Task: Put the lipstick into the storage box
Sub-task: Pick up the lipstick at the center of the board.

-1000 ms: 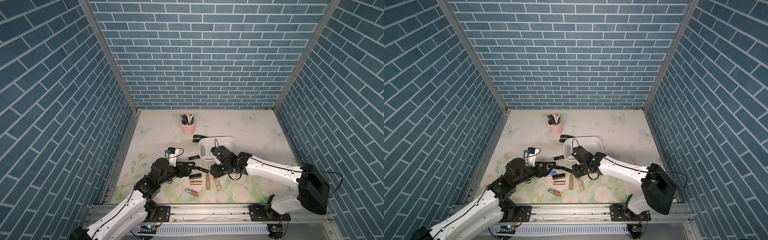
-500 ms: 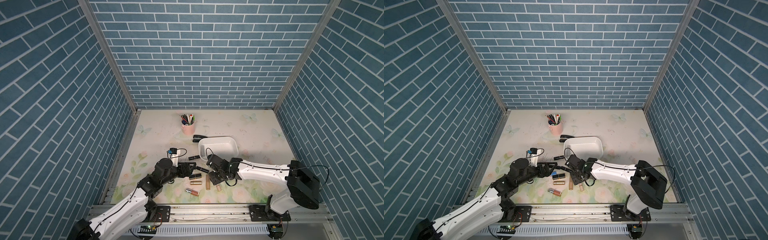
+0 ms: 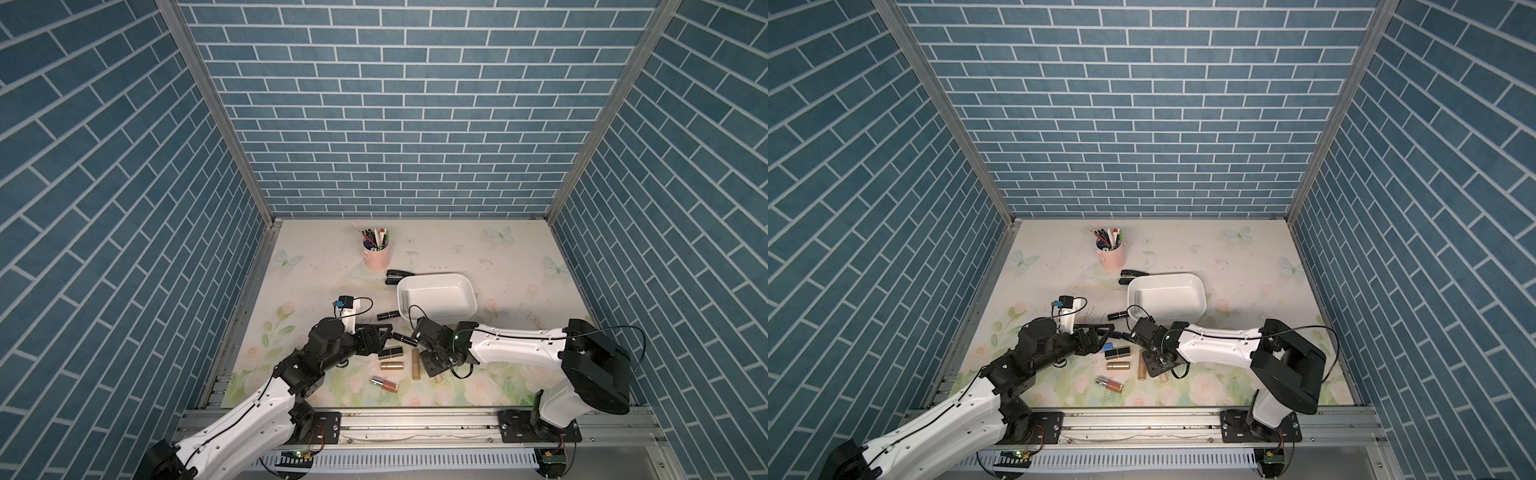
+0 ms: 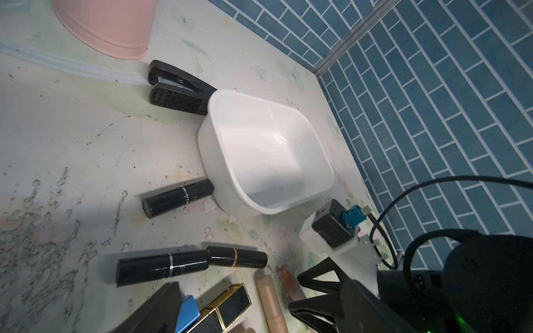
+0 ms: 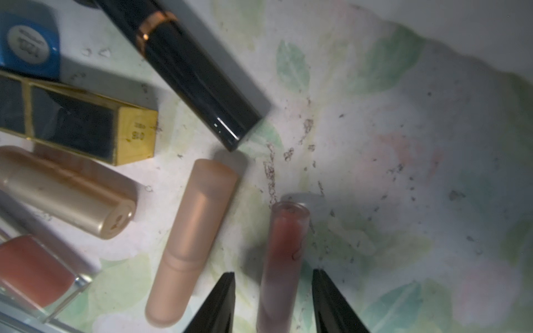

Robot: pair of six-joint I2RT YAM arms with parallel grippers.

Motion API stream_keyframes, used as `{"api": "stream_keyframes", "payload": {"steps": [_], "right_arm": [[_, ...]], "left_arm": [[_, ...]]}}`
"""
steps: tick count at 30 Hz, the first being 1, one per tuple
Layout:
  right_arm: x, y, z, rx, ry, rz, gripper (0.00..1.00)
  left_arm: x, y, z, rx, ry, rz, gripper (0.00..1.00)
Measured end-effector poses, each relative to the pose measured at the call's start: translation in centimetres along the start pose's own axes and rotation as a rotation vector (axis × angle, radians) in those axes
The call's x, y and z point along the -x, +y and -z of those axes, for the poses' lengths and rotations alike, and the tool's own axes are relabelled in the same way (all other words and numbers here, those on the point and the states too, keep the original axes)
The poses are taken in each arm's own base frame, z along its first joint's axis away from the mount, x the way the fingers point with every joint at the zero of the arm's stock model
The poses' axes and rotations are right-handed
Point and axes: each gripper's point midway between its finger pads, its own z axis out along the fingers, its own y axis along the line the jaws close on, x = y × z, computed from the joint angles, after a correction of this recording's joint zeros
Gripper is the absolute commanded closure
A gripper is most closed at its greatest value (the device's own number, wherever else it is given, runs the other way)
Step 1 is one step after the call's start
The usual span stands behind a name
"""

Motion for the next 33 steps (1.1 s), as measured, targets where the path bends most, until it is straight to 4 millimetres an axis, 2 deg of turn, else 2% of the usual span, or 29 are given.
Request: {"api": "stream_keyframes", "payload": {"steps": [6, 14, 27, 33], "right_arm": [[-0.7, -0.5, -0.5, -0.013, 0.015, -0.002, 0.56], [-0.7, -0.7, -0.6, -0.021, 0.014, -0.002, 0.60], [-0.5, -1.3, -0.7, -0.061, 0.000, -0.018, 0.81], [-0.4, -1.3, -0.6, -0.061, -0.001, -0.018, 0.83]], "left_arm": [[0.0, 0.1, 0.0, 0.004, -0.004, -0.001, 0.07], [0.0, 0.2, -0.1, 0.009, -0.002, 0.000, 0.07], [-0.1, 0.3, -0.2, 0.013, 0.004, -0.001, 0.07], [-0.2, 0.3, -0.2, 0.014, 0.006, -0.003, 0.07]]}}
